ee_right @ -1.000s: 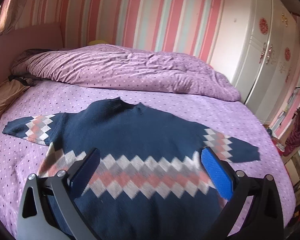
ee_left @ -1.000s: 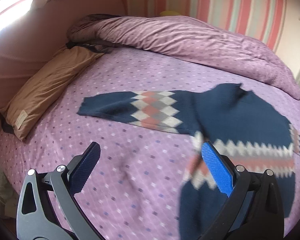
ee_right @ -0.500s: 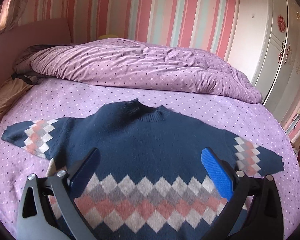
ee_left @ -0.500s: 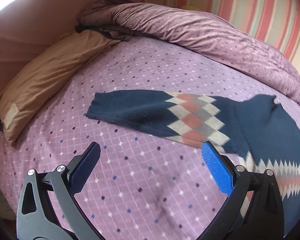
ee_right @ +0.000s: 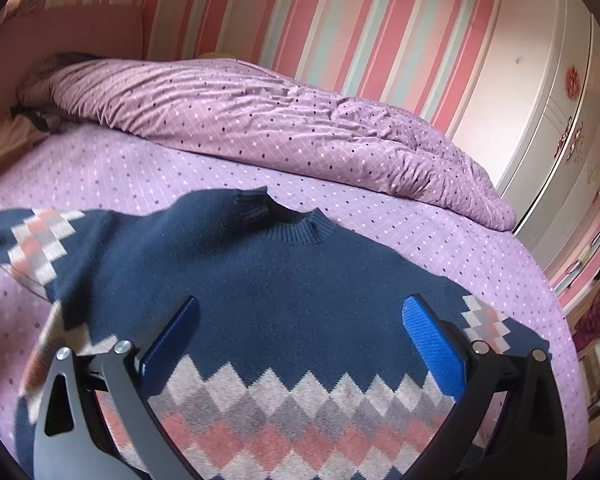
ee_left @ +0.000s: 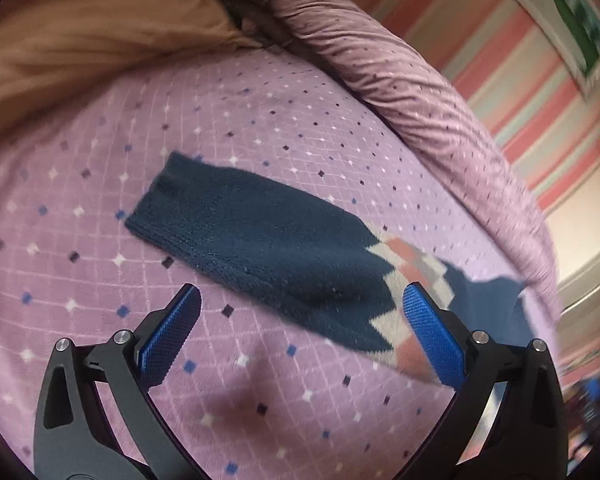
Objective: Fold small clothes
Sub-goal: 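Move the left gripper to the sweater sleeve cuff and grasp it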
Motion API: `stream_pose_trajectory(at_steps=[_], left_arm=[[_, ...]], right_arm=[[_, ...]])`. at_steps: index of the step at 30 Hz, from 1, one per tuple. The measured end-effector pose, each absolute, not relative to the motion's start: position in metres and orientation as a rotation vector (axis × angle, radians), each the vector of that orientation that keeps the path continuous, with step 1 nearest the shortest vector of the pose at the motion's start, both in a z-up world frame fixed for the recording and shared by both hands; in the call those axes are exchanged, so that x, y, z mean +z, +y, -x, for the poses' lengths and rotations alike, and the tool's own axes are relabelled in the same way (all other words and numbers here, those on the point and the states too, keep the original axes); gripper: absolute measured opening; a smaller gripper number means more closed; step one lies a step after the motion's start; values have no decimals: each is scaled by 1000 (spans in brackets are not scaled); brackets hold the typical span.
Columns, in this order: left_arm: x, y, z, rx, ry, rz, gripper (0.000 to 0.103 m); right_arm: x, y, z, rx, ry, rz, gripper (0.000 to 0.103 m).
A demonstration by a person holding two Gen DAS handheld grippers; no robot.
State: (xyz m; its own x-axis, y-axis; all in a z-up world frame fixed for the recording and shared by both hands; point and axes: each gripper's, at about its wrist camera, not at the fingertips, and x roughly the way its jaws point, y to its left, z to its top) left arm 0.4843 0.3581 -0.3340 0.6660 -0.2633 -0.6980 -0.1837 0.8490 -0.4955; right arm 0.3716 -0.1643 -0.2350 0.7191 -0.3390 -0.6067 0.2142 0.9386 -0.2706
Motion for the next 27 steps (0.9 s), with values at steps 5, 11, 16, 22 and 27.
stream_pose_trajectory(at_steps=[5,11,16,22,27], left_arm=[[-357,374,-497,-24,862,645,100],[-369,386,-515,40,867,667,100],[-371,391,-525,93,884,622,95],[-371,389,-531,139,908,545,47],[-373,395,-532,184,918,511,10]], right_arm=[[-248,-168,-375,-320,720,204,102],[-253,-169,-377,-333,722,221,102],[-258,-171,-377,-341,732,219,102],[-259,-171,-376,-356,723,231,102],[-260,-175,-375,-363,726,236,102]])
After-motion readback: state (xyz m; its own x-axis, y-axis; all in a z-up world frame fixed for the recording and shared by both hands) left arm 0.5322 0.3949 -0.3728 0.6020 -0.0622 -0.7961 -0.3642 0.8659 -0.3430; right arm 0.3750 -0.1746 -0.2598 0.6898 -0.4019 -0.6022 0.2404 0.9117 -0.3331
